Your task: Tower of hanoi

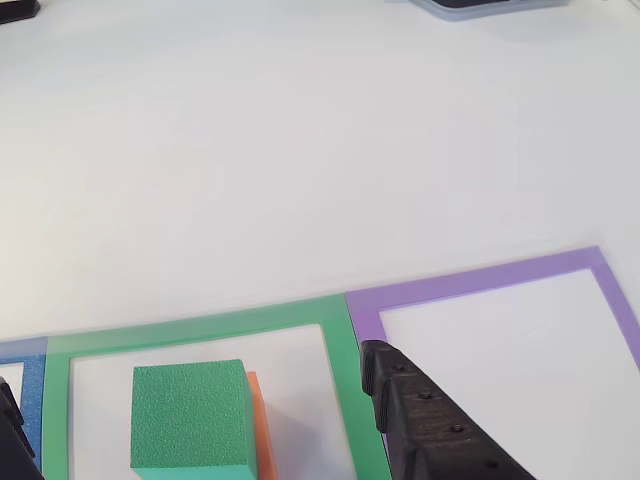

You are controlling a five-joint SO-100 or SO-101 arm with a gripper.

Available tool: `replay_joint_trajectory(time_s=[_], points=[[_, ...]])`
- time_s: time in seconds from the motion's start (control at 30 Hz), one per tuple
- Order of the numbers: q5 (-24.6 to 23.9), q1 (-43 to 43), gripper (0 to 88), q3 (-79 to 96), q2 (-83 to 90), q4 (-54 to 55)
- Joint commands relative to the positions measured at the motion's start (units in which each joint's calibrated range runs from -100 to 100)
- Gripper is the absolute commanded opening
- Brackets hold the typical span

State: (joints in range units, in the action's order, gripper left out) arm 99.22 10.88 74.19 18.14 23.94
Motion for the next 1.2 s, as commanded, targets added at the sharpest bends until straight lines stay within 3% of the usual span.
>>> replay_joint_trajectory(time_s=[0.0,0.4,1.17], points=[[0.8,-0.7,42.5,-0.5,-5.8,8.6],[0.8,-3.5,38.4,1.5,-15.0,20.2],[0.8,-5.9,19.0,1.5,-17.5,21.2]])
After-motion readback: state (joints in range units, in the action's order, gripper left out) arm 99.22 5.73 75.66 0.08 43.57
